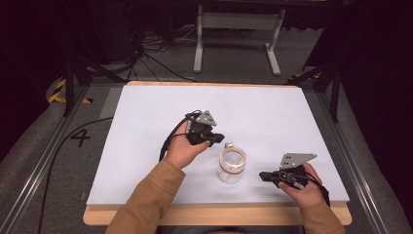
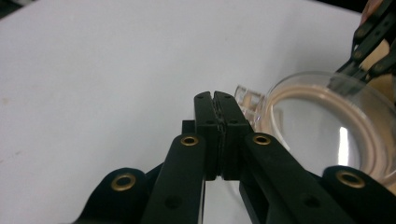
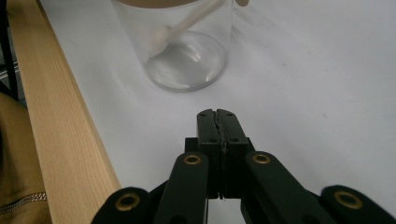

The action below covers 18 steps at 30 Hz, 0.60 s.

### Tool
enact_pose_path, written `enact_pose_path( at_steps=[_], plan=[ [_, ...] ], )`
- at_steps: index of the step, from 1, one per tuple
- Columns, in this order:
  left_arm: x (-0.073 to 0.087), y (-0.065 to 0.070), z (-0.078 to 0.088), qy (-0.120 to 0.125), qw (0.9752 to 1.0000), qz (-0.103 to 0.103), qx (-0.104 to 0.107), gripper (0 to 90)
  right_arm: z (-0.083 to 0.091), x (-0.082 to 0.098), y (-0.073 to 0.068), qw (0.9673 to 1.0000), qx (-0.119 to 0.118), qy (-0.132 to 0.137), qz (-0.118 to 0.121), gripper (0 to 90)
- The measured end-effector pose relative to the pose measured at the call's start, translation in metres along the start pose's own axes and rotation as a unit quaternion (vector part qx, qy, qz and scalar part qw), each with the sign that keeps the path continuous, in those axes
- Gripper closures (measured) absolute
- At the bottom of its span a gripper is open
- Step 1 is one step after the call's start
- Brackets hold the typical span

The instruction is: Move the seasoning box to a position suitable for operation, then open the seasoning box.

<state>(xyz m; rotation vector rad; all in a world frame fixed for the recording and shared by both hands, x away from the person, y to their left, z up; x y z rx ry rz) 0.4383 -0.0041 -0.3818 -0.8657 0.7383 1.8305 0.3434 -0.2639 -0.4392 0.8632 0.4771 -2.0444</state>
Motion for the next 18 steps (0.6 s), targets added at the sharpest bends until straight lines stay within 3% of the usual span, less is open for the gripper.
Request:
enact_pose_path(
  at_steps=[1, 7, 13, 18],
  plan=[
    [-0.002, 0.002, 0.000, 0.024, 0.9997, 0.005, 0.001, 89.2, 0.000, 0.000, 0.000, 1.0000, 0.002, 0.001, -0.002, 90.0],
    [-0.004, 0.005, -0.003, 0.053, 0.9985, 0.006, -0.011, 89.0, 0.000, -0.001, 0.000, 1.0000, 0.004, 0.004, -0.004, 90.0],
    [-0.001, 0.007, -0.013, 0.071, 0.9973, 0.018, -0.012, 89.1, -0.001, -0.002, -0.003, 1.0000, 0.003, 0.005, -0.001, 90.0],
    [-0.002, 0.009, -0.016, 0.079, 0.9966, 0.020, 0.002, 89.2, -0.003, -0.004, -0.006, 1.0000, -0.001, 0.005, 0.007, 90.0]
  ],
)
Point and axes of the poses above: each handheld gripper's, and its own axes: z roughly backward along the jaws, x roughly out of its underside, y roughly to its right, the point moved 4 cm from there along -z, roughly forward along the jaws, and after that the axes turned 2 degrees about x, right-handed, at the moved point
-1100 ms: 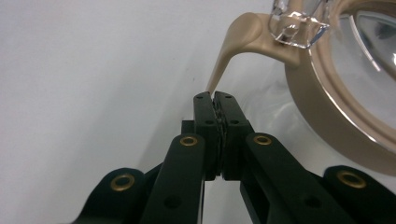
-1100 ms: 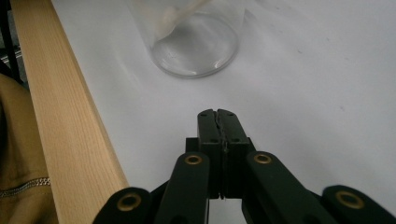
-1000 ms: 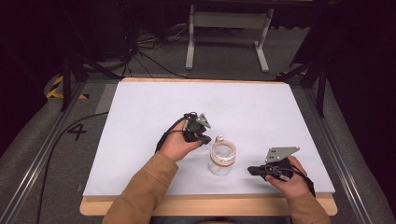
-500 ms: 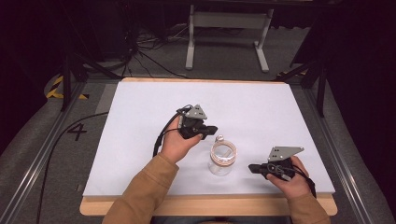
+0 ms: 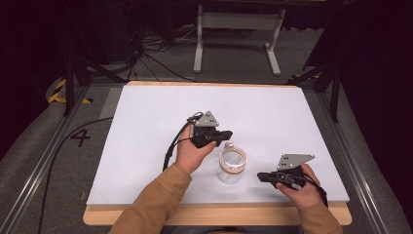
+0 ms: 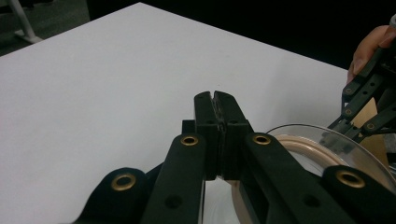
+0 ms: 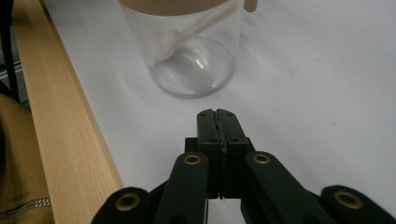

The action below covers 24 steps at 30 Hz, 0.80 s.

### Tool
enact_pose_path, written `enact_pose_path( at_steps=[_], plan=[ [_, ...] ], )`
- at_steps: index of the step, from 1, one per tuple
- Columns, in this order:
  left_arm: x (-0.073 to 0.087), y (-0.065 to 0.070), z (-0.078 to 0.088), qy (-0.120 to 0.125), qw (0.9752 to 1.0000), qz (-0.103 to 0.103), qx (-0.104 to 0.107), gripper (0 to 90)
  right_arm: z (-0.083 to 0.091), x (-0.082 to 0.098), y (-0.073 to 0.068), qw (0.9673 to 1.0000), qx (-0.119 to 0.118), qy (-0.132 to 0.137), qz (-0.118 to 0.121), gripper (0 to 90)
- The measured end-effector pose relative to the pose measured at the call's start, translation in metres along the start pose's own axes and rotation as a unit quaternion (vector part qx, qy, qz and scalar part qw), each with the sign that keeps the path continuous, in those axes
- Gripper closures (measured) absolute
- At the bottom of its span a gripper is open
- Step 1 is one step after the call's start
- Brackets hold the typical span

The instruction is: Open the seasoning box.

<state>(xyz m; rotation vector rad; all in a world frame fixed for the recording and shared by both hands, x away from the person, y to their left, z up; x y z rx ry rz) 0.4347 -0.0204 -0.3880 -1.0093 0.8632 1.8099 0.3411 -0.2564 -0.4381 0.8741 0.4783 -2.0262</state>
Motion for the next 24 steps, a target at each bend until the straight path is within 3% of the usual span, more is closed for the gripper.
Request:
enact_pose_path(
  at_steps=[5, 12, 19, 24],
  plan=[
    [0.003, -0.002, -0.002, -0.010, 0.9999, 0.001, -0.002, 88.9, 0.000, -0.003, -0.003, 1.0000, -0.003, 0.005, 0.001, 90.0],
    [0.003, -0.001, -0.004, -0.024, 0.9996, -0.002, 0.015, 88.8, -0.001, -0.012, -0.015, 0.9994, -0.019, 0.028, 0.010, 90.0],
    [0.003, -0.001, -0.004, -0.026, 0.9995, -0.011, 0.012, 89.4, -0.003, -0.017, -0.021, 0.9989, -0.026, 0.036, 0.012, 90.0],
    [0.003, 0.000, -0.005, -0.022, 0.9997, -0.005, 0.013, 89.6, -0.004, -0.022, -0.025, 0.9984, -0.032, 0.047, 0.007, 90.0]
  ],
)
Point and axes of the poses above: each handheld gripper's, and its own axes: z roughly backward along the jaws, x roughly out of its underside, y roughly to its right, the point moved 4 cm from there along -z, roughly forward along the jaws, and after that the axes turned 2 degrees about x, right-handed, at the moved point
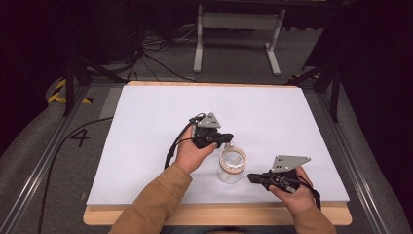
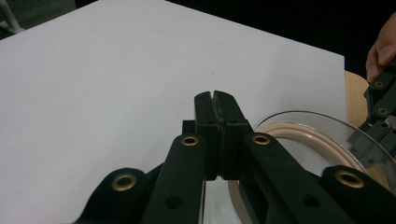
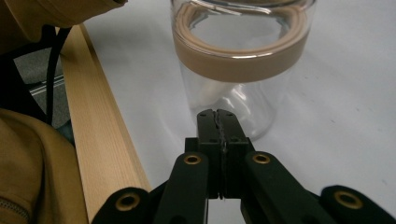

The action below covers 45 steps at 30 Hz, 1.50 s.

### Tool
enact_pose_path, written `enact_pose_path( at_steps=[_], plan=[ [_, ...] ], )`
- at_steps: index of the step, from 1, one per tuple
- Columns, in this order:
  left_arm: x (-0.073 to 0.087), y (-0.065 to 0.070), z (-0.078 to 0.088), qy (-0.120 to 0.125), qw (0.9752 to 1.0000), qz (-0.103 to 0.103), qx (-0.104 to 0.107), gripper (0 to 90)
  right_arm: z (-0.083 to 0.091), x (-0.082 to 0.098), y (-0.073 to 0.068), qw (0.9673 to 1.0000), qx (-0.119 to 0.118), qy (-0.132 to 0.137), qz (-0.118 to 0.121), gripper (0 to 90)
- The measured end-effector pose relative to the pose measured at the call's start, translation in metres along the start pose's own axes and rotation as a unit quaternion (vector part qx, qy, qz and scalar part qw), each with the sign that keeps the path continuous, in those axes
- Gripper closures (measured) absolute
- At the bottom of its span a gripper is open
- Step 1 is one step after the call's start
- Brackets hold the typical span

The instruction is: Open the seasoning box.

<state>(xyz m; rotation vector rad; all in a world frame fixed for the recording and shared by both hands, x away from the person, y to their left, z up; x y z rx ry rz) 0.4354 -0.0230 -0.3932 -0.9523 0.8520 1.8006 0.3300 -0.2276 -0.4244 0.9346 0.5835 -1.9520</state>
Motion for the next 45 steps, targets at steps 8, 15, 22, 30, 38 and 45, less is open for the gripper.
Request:
enact_pose_path(
  at_steps=[8, 15, 22, 30, 38, 45],
  plan=[
    [0.001, -0.002, -0.001, 0.001, 1.0000, 0.002, 0.003, 89.7, 0.003, -0.008, -0.001, 0.9998, 0.000, 0.018, -0.005, 90.0],
    [0.001, -0.003, -0.001, 0.002, 1.0000, 0.007, 0.005, 89.8, 0.002, -0.017, -0.004, 0.9991, -0.004, 0.040, -0.008, 90.0],
    [0.002, -0.004, -0.002, 0.009, 0.9999, 0.014, 0.002, 89.8, 0.000, -0.024, -0.006, 0.9987, -0.012, 0.048, -0.010, 90.0],
    [0.002, -0.006, 0.001, 0.003, 0.9999, 0.013, 0.000, 89.9, -0.001, -0.024, -0.009, 0.9992, -0.018, 0.036, -0.005, 90.0],
    [-0.001, 0.001, 0.003, -0.009, 0.9997, 0.000, 0.021, 90.0, 0.001, -0.024, -0.010, 0.9991, -0.021, 0.038, -0.005, 90.0],
    [0.000, 0.002, 0.000, -0.010, 0.9994, 0.008, 0.032, 90.0, 0.000, -0.024, -0.011, 0.9991, -0.021, 0.037, -0.004, 90.0]
  ],
)
Point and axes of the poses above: each handheld gripper's, and its own axes: z roughly backward along the jaws, x roughly out of its underside, y roughly to its right, the point moved 4 cm from there along -z, roughly forward along the jaws, and after that the axes turned 2 degrees about x, right-handed, at the moved point
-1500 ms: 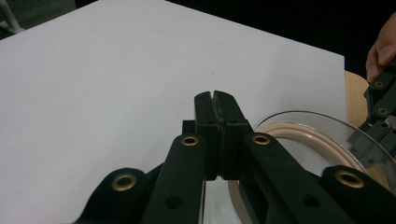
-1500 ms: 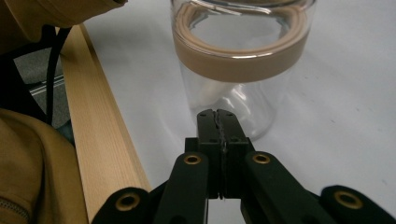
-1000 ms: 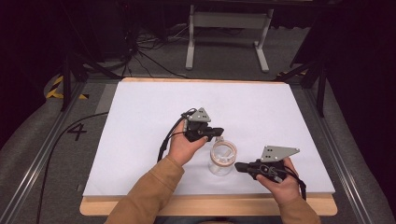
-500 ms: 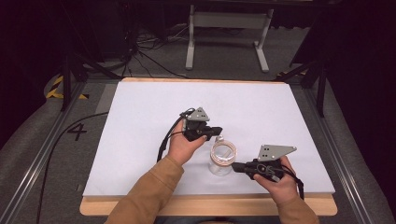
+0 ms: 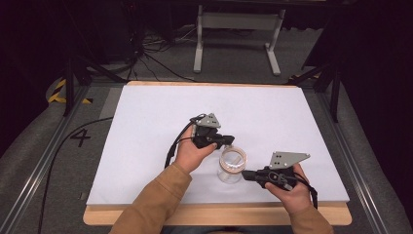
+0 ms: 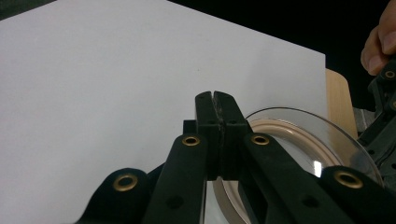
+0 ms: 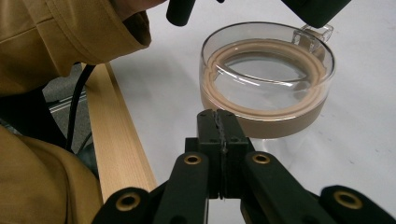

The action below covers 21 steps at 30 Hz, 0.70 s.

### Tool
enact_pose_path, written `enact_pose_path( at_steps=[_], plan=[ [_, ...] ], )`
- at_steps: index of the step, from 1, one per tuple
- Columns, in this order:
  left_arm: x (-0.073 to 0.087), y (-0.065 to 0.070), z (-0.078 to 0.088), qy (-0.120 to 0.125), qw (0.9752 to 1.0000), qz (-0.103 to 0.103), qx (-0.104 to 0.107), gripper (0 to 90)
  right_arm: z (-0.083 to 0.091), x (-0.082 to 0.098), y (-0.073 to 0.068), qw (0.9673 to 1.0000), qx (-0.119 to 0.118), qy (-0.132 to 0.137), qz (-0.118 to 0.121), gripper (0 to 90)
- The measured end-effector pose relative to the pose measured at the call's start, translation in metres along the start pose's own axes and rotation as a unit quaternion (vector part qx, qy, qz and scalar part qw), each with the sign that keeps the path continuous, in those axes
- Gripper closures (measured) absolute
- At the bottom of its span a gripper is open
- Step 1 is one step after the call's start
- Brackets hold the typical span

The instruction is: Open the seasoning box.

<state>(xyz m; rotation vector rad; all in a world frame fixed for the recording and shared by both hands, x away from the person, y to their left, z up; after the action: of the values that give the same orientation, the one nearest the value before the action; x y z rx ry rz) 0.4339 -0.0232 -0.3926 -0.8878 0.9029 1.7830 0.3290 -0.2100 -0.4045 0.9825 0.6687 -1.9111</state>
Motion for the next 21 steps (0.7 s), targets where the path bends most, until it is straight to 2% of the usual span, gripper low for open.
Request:
enact_pose_path(
  at_steps=[12, 18, 21],
  plan=[
    [0.0007, -0.0026, -0.0007, 0.006, 0.9999, 0.010, 0.000, 90.0, -0.0022, -0.0001, 0.0001, 1.0000, 0.001, 0.001, -0.001, 90.0],
    [0.0016, -0.0047, -0.0002, 0.007, 0.9995, 0.025, 0.015, 90.0, -0.0028, -0.0008, -0.0007, 1.0000, 0.001, 0.001, 0.000, 90.0],
    [0.0017, -0.0051, -0.0013, 0.015, 0.9992, 0.033, 0.018, 90.0, -0.0025, -0.0014, -0.0006, 1.0000, 0.003, 0.004, 0.000, 90.0]
  ],
)
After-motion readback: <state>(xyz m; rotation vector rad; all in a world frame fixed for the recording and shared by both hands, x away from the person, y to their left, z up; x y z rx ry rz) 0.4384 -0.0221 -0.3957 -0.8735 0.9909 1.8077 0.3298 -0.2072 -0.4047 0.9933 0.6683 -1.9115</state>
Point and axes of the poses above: each handheld gripper's, and its own axes: z roughly backward along the jaws, x roughly out of its underside, y roughly to its right, the point moved 4 cm from there along -z, roughly forward along the jaws, and after that the axes turned 2 degrees about x, right-handed, at the moved point
